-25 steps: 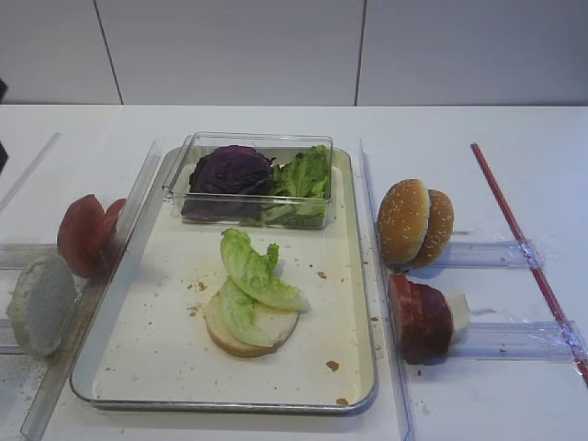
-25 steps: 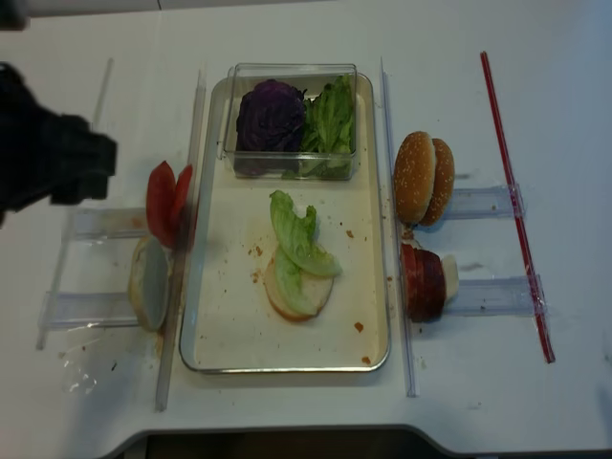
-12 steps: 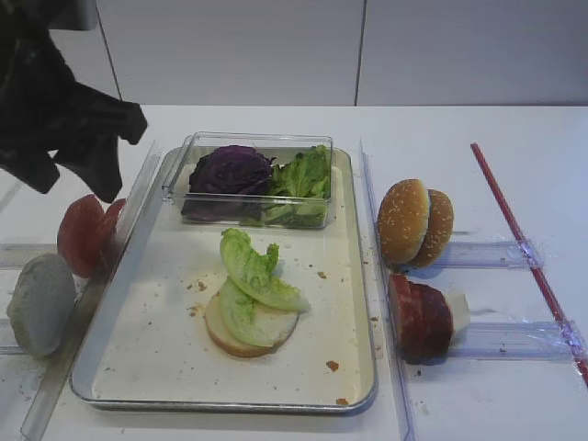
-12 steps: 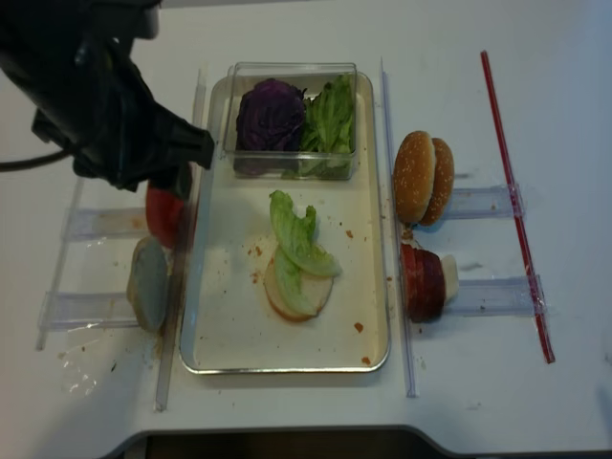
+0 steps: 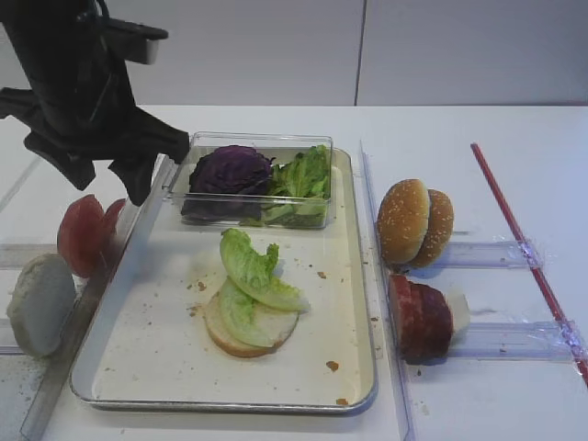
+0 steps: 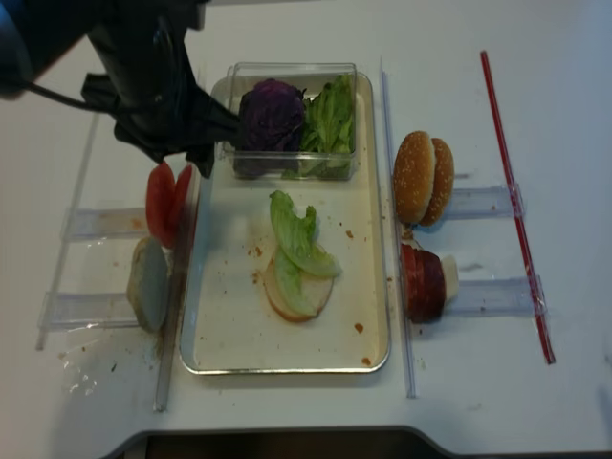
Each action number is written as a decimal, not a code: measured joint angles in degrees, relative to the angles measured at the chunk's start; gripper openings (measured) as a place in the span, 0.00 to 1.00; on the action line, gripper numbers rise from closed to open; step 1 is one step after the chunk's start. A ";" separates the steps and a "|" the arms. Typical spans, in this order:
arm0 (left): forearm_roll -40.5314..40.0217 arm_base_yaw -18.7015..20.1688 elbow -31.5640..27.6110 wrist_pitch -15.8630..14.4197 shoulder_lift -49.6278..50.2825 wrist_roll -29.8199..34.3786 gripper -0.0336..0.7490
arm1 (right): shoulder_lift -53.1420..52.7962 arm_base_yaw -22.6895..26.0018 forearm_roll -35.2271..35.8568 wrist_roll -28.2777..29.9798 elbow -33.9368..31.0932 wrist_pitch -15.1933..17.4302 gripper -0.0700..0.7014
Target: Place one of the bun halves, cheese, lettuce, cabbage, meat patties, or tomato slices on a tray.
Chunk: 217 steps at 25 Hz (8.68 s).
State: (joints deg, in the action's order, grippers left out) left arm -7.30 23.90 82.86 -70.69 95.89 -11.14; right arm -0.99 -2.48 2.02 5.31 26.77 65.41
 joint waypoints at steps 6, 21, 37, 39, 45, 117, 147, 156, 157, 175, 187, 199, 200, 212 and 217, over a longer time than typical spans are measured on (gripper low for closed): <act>-2.41 0.00 0.12 0.21 5.26 -0.10 0.58 | 0.00 0.00 0.00 -0.10 0.00 0.00 0.74; -4.56 0.00 0.58 0.66 10.77 -0.10 0.51 | 0.00 0.00 0.00 -0.20 0.00 -0.11 0.74; -7.51 0.00 0.58 0.70 10.77 -0.10 0.12 | 0.00 0.00 0.00 -0.20 0.00 -0.11 0.74; -7.61 0.00 0.58 0.70 10.77 -0.10 0.12 | 0.00 0.00 0.00 -0.20 0.00 -0.11 0.74; -7.42 0.00 0.58 0.70 10.22 -0.75 0.12 | 0.00 0.00 0.00 -0.20 0.00 -0.11 0.74; 73.53 -11.26 -24.60 5.54 6.55 54.58 0.12 | 0.00 0.00 0.00 0.03 0.00 0.00 0.74; 73.04 -11.26 -24.60 7.29 8.37 47.86 0.35 | 0.00 0.00 0.00 -0.07 0.00 0.00 0.74; 72.60 -11.26 -24.60 7.18 8.37 46.02 0.42 | 0.00 0.00 0.00 -0.19 0.00 0.00 0.74; 72.46 -11.26 -24.60 7.18 8.37 45.81 0.42 | 0.00 0.00 0.00 -0.19 0.00 0.00 0.74; 60.21 -11.26 -17.10 3.25 8.37 33.48 0.44 | 0.00 0.00 0.00 -0.19 0.00 -0.10 0.74; 45.54 -11.26 -6.04 1.94 8.37 20.26 0.44 | 0.00 0.00 0.00 -0.19 0.00 -0.10 0.74; 24.23 -11.26 0.47 0.90 2.68 8.76 0.44 | 0.00 0.00 0.00 -0.19 0.00 -0.10 0.74; 21.64 -11.26 0.47 0.79 1.99 7.99 0.44 | 0.00 0.00 0.00 -0.19 0.00 -0.10 0.74; 8.60 -13.87 -0.64 0.21 -4.26 5.62 0.44 | 0.00 0.00 0.00 -0.19 0.00 -0.10 0.74; 6.66 -18.16 -5.89 0.21 -8.49 5.95 0.44 | 0.00 0.00 0.00 -0.19 0.00 -0.10 0.74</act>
State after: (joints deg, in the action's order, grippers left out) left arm -0.64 5.74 76.97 -70.49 87.40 -5.19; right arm -0.99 -2.48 2.02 5.12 26.77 65.31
